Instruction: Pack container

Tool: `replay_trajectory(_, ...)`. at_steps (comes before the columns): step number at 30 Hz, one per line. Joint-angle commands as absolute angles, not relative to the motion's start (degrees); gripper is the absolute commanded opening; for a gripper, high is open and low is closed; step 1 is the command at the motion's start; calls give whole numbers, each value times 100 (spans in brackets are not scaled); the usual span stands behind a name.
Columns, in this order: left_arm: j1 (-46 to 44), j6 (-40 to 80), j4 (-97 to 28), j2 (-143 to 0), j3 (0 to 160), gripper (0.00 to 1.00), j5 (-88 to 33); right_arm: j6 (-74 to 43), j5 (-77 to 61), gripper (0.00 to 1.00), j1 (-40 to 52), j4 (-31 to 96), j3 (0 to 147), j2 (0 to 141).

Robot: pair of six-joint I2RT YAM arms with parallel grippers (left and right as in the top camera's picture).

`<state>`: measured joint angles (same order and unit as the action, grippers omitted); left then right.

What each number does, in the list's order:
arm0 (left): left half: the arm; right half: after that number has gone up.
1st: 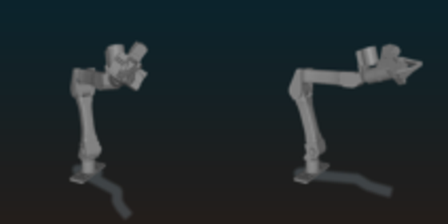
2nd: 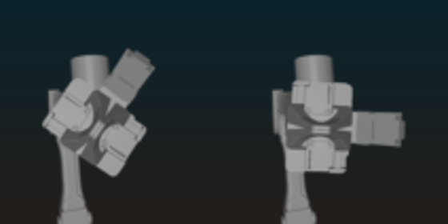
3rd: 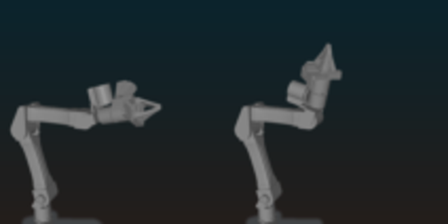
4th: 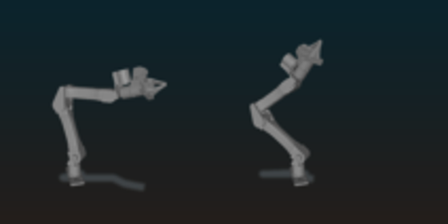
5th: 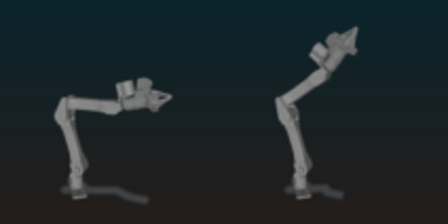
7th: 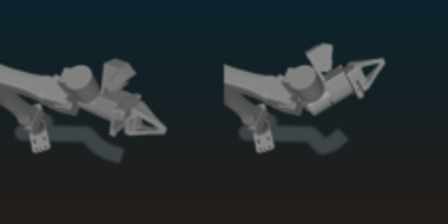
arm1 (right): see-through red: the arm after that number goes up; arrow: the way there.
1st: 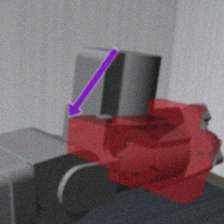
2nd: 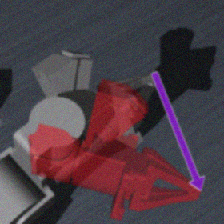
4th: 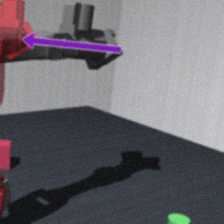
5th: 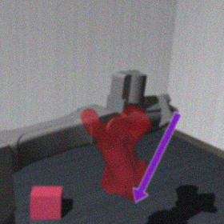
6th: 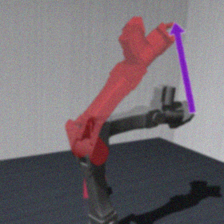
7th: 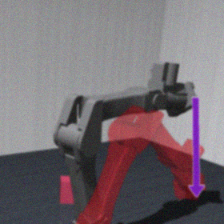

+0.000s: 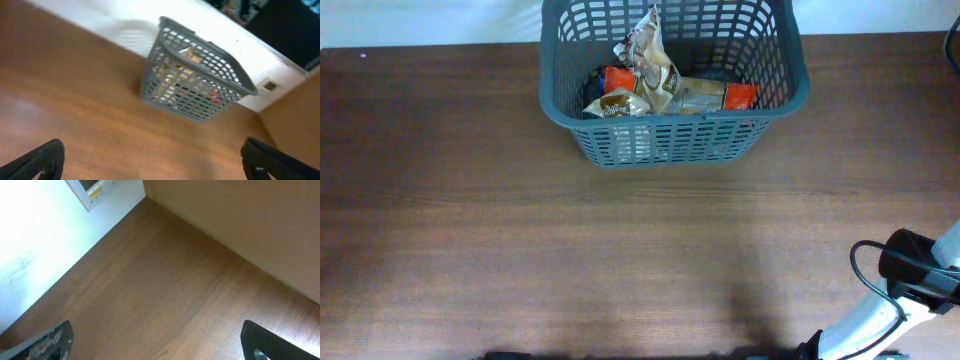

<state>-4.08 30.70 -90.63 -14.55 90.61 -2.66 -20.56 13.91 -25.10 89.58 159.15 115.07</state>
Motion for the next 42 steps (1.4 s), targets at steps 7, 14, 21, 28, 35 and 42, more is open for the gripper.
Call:
replay_trajectory(7,-395,3865,-9052,-1422,8414,99,-21,-2064,1420,99,-2515,8938,15904,11480)
replay_trajectory(14,-395,3205,-8499,-1422,7852,99,-123,-2064,1420,99,-2515,8938,15904,11480)
replay_trajectory(21,-395,958,-6746,-1422,6530,99,-845,-2067,1420,99,-2515,8938,15904,11480)
replay_trajectory(28,-395,244,-5498,-1422,5406,99,-1144,-2064,1420,99,-2515,8938,15904,11480)
replay_trajectory(35,-346,-489,-3907,-1409,4097,99,-1549,-2064,1420,99,-2515,8938,15904,11480)
replay_trajectory(42,40,-572,-2292,-1063,2845,99,-1573,-2064,1420,99,-2515,8938,15904,11480)
